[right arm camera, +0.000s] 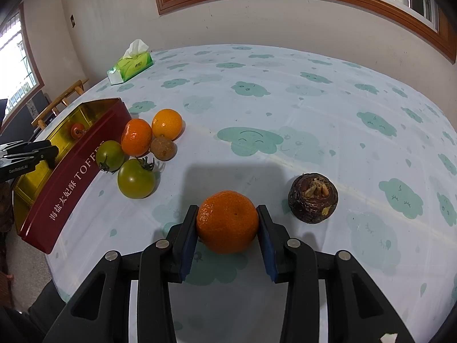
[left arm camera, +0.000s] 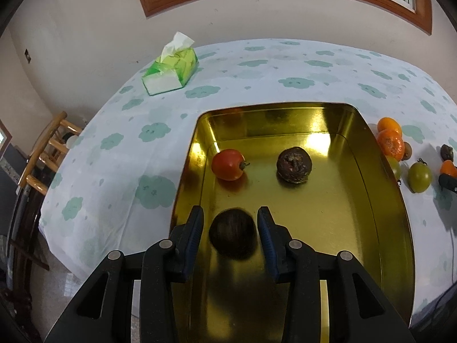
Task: Organize fruits
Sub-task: 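Place the dark brown fruit in the tray with the left gripper while the right gripper grasps a mandarin, then carry the mandarin into the gold tray and open the right gripper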
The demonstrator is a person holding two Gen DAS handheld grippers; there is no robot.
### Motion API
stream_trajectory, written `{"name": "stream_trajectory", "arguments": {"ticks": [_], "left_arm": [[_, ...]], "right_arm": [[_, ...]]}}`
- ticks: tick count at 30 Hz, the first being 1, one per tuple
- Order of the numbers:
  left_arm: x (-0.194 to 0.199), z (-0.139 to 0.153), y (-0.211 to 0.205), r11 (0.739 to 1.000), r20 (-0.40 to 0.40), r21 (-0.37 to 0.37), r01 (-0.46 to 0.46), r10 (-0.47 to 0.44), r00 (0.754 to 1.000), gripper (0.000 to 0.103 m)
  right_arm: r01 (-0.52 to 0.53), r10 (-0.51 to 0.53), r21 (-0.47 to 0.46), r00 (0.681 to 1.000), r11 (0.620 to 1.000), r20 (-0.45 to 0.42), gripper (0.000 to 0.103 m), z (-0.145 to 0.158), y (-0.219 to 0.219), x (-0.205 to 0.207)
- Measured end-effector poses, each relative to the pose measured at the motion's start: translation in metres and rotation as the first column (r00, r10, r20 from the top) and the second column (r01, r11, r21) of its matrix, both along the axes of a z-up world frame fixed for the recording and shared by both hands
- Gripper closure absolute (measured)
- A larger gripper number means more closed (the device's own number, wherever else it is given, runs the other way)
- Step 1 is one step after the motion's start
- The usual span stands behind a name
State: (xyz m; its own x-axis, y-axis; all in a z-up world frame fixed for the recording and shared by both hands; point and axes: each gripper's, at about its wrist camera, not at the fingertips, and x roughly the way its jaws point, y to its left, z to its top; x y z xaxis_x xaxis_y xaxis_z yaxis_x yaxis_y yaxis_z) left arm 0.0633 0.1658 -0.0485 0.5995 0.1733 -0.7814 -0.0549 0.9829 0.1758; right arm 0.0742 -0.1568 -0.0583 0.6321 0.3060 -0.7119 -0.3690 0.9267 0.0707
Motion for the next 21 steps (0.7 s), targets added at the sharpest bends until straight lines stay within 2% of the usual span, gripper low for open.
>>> {"name": "stream_trajectory", "arguments": {"ticks": [3,9,14,21], "left_arm": [[-0.003,0.004,0.002,1.000,0.021,-0.009,-0.011,0.011,1.000,0.042],[-0.011,0.015,0.002,1.000,0.058,0.000,-0.015,0.015,0.998,0.041],[-0.019,0.025,0.003,0.999,0.088,-0.026,-0.018,0.020,0.996,0.040],[-0.027,0.034,0.001,0.998,0.129,-0.061,-0.014,0.021,0.991,0.035]], "right_arm": [[0.000,0.000,0.004,1.000,1.000,-0.001,0.066,0.000,0.000,0.000],[0.013,-0.012,-0.014,1.000,1.000,0.009,0.066,0.001,0.001,-0.001],[0.046,-0.046,0.016,0.999,0.999,-0.001,0.066,0.002,-0.007,-0.009],[0.007,-0.008,0.058,1.000,0.998,0.027,0.066,0.031,0.007,-0.028]]}}
